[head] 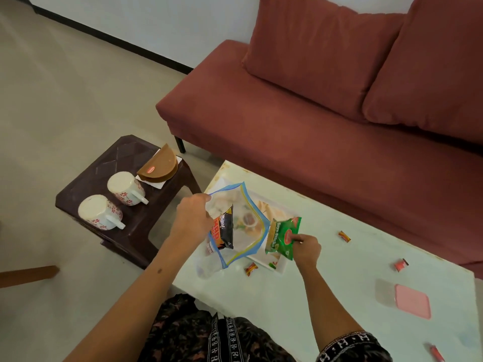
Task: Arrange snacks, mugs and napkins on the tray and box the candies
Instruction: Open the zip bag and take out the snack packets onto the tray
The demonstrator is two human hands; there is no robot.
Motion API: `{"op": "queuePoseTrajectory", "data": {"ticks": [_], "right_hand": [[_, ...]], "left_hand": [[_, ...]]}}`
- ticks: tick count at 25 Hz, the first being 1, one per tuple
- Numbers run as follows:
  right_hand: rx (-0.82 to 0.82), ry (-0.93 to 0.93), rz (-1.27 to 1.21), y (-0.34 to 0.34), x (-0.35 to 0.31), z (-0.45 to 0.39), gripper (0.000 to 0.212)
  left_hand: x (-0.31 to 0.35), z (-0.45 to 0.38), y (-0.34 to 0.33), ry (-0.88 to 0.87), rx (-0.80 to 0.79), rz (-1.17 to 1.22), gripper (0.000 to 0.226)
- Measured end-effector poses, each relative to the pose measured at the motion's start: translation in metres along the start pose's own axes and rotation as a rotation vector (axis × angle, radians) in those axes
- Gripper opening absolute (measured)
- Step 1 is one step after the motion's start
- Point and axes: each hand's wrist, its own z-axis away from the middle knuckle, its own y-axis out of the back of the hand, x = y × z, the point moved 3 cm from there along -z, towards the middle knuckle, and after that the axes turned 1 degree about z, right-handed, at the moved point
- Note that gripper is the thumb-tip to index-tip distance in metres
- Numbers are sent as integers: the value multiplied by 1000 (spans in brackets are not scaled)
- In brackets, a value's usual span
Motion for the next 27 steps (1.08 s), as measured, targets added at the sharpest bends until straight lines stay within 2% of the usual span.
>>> {"op": "queuePoseTrajectory", "data": {"ticks": [3,9,10,12,14,15,17,19,21,23,27], "right_hand": [[-82,-89,87,-13,32,-6,21],[-112,-192,250,5,54,-31,28],[-69,-214,207,11,47,-32,31],[100,-205,-65,23,13,-24,32],[302,11,-387,40,-36,7,24],[324,154,-480,46,-62,30,18],[168,390,-442,39,-99,71,11],[-126,446,-69,6,-109,85,11],[-363,278,295,-30,-97,74,35],[-462,112,387,-51,-80,61,44],[-473,-1,329,-66,-67,60,25]], "left_hand": [[1,3,-4,-22,-3,10,47],[2,7,-13,-25,-30,15,47],[3,9,-15,-26,-32,13,47],[2,9,-17,-35,-35,5,46],[1,8,-20,-51,-34,-6,45],[2,8,-22,-55,-34,-11,45],[5,9,-23,-61,-38,-12,45],[9,12,-24,-77,-36,-20,45],[12,16,-24,-99,-29,-22,45],[14,21,-26,-120,-41,-27,46],[14,30,-32,-142,-90,-48,46]]}}
